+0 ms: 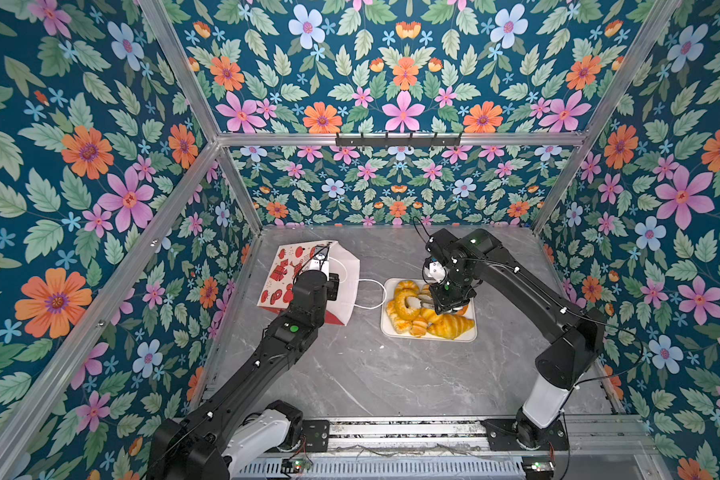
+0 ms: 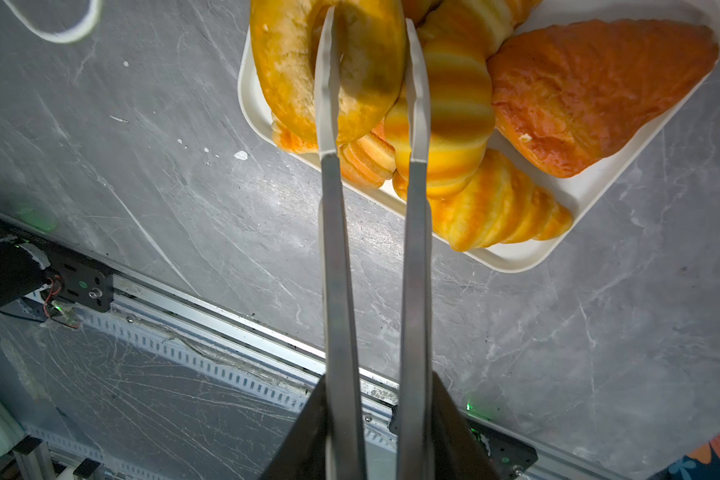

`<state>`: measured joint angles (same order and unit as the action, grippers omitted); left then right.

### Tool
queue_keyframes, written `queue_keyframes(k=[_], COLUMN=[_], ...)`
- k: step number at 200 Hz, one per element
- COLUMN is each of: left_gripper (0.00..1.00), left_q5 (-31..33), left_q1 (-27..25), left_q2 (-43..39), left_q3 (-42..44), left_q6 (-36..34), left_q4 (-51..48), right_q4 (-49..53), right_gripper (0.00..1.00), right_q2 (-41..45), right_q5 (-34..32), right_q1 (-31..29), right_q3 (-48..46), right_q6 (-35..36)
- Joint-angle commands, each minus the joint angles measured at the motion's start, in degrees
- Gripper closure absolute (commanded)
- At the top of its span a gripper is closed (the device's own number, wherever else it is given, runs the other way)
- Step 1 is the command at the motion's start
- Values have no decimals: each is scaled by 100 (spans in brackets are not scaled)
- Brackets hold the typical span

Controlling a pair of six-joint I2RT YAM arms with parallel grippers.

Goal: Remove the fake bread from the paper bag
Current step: 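Pull the ring bread out with the tongs and release it onto the tray, then carry the tongs past the tray and lower them onto the table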

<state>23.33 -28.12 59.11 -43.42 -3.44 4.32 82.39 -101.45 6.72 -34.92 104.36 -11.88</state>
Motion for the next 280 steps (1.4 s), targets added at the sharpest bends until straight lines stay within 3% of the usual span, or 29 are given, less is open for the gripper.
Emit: queue_keyframes(k=[1,99,130,168,212,257,280], left_gripper=[97,96,97,98,98,98,98], left_q5=[-55,-30,-117,-502,-1185,-1787,-1987], left_q1=[2,7,5,4,7,7,6], left_q2=[-1,31,4,24,11,192,126], left_q3=[13,-83,-186,-518,-964,-1409,-1362], left_q6=[50,82,135,336,776,1616,1829], left_q4=[160,122,83,-108,-302,-597,-564], right_q4=[-49,-542,-1154,-1978,-2997,-3493,-3541], right_gripper=[65,64,64,65,66,65,66], right_q2=[61,591,1280,1942,2070,1138,697], right_q5=[-117,-212,-917,-2007,-2412,-2840,-2615], right_q1=[2,2,56,729,1993,2743,3017], right_q3=[-33,-149,-640,-1945,-3438,-3849,-3745], right_q6=[-87,-270,-385,-553,-830,-545,-565])
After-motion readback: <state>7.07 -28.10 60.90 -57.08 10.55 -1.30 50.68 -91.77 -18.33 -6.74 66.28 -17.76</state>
